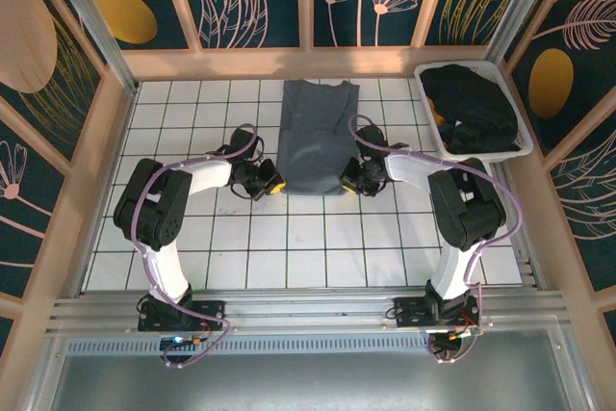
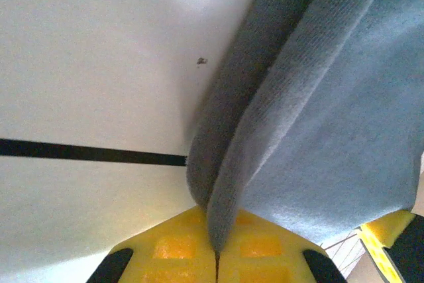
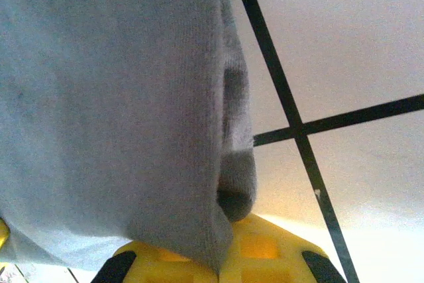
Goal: Fold and stack the t-shirts
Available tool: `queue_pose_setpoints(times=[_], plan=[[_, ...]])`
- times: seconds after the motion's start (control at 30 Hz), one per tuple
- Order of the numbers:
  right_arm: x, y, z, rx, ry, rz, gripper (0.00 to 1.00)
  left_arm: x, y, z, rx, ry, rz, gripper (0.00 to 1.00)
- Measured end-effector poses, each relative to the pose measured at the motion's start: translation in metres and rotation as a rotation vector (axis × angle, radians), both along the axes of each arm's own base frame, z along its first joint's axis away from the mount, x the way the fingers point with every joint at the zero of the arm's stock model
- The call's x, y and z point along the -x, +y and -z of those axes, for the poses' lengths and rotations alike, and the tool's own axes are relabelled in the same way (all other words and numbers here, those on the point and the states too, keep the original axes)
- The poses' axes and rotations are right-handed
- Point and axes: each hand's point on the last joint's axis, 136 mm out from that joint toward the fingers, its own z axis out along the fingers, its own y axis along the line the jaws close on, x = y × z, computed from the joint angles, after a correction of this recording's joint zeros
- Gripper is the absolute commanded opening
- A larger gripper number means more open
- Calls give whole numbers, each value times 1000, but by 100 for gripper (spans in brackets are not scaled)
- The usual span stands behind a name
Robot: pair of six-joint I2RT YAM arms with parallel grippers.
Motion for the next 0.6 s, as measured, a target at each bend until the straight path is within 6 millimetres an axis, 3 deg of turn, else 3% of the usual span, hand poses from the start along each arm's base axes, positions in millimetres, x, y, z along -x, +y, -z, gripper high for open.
queue_pose_setpoints(times=[0.13,0.4,0.5,0.6], plan=[[27,3,-13,-5,-17,-52,0,17,1,-6,4,-3,46,0],[122,13,-22,-6,42,-234,0,99,3,-18,-35,35,209,0],[136,7,-36,-17,44,-238,0,114,7,-33,-33,26,241,0],[134,3,-58,-36,10,-208,0,107,4,-59,-20,-33,241,0]])
